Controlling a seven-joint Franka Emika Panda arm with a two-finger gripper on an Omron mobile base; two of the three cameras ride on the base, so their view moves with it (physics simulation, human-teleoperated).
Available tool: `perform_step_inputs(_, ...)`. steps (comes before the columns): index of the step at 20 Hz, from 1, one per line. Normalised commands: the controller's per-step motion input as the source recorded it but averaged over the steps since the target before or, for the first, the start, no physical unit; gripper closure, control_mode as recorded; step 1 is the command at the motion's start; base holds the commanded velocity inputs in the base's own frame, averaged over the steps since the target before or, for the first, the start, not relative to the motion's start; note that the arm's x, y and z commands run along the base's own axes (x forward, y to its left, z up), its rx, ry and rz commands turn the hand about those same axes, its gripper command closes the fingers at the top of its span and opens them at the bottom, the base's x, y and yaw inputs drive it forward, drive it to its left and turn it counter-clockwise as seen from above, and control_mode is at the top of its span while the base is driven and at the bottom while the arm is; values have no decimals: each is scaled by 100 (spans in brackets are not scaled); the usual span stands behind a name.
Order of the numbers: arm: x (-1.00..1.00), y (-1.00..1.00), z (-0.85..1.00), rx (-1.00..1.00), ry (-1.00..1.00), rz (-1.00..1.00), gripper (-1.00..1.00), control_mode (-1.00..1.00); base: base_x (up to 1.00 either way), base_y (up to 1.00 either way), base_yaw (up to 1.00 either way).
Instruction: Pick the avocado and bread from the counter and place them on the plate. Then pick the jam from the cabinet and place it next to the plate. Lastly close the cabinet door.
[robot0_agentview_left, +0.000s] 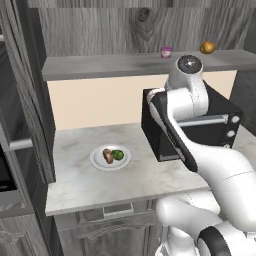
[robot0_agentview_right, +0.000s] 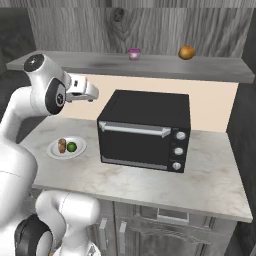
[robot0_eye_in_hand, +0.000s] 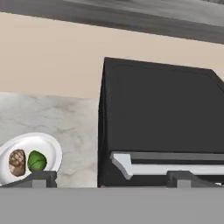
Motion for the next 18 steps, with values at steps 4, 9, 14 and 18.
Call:
perform_step_inputs(4, -7, -54, 75, 0, -16, 0, -100, -100, 0, 0, 0)
perform_step_inputs(9, 0, -43, 79, 0, -12, -3, -100, -100, 0, 0, 0)
perform_step_inputs(14, 14, -26, 65, 0, -5, -3, -100, -100, 0, 0, 0)
perform_step_inputs(18, 35, -21, 21, 3, -6, 0, -100, -100, 0, 0, 0)
